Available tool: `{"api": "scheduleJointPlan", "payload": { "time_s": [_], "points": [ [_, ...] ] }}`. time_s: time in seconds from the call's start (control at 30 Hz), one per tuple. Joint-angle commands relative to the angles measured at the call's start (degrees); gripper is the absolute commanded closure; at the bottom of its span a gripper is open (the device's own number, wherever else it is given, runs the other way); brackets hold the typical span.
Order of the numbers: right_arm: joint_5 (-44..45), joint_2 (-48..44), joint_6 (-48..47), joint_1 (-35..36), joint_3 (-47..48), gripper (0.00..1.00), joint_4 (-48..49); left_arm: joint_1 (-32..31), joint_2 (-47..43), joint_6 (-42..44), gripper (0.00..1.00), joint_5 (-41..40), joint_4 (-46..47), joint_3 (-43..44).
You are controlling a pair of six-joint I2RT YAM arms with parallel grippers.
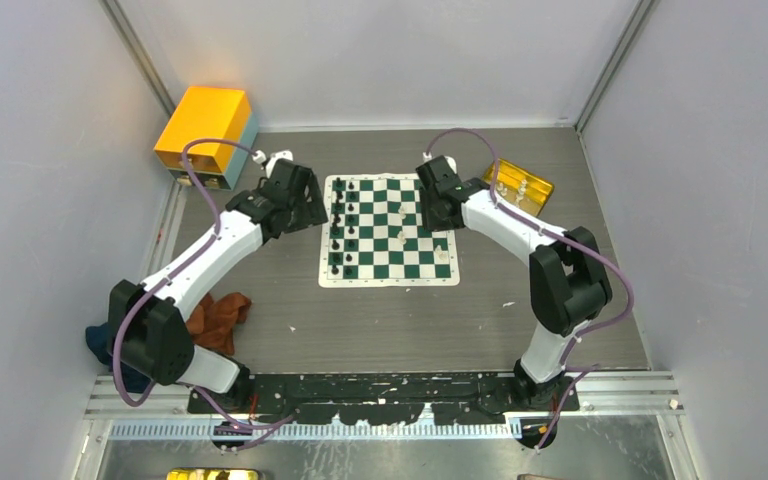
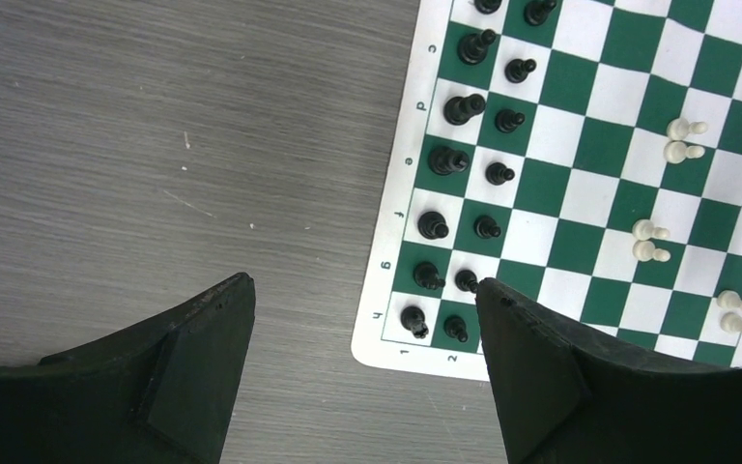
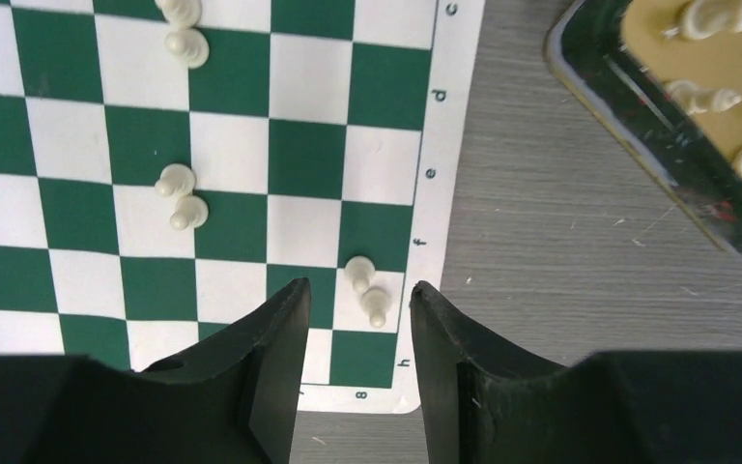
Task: Set up the chess pieces on the board
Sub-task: Pick up the chess piece from the chessboard.
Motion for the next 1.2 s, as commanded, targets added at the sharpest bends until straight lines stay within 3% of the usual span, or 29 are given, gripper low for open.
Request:
{"api": "scheduleJointPlan", "payload": {
  "time_s": [0.0, 0.83, 1.0, 1.17],
  "points": [
    [-0.98, 0.61, 1.56, 0.92, -1.35, 0.52, 0.86, 0.62, -2.41, 0.70, 0.15, 0.86, 2.25, -1.23],
    [-3.03, 4.87, 1.56, 1.07, -5.12, 0.57, 5.98, 0.64, -3.93, 0.18, 0.16, -0.40, 1.60, -3.11],
    [-3.02, 5.73, 1.44, 1.09, -4.65, 0.61, 5.98, 0.64, -3.77, 0.28, 0.16, -0.53, 1.71, -3.09],
    [-2.89, 5.97, 1.26, 1.03, -4.40, 0.72, 6.09, 0.69, -3.47, 0.35, 0.16, -0.62, 1.71, -2.92]
  ]
}}
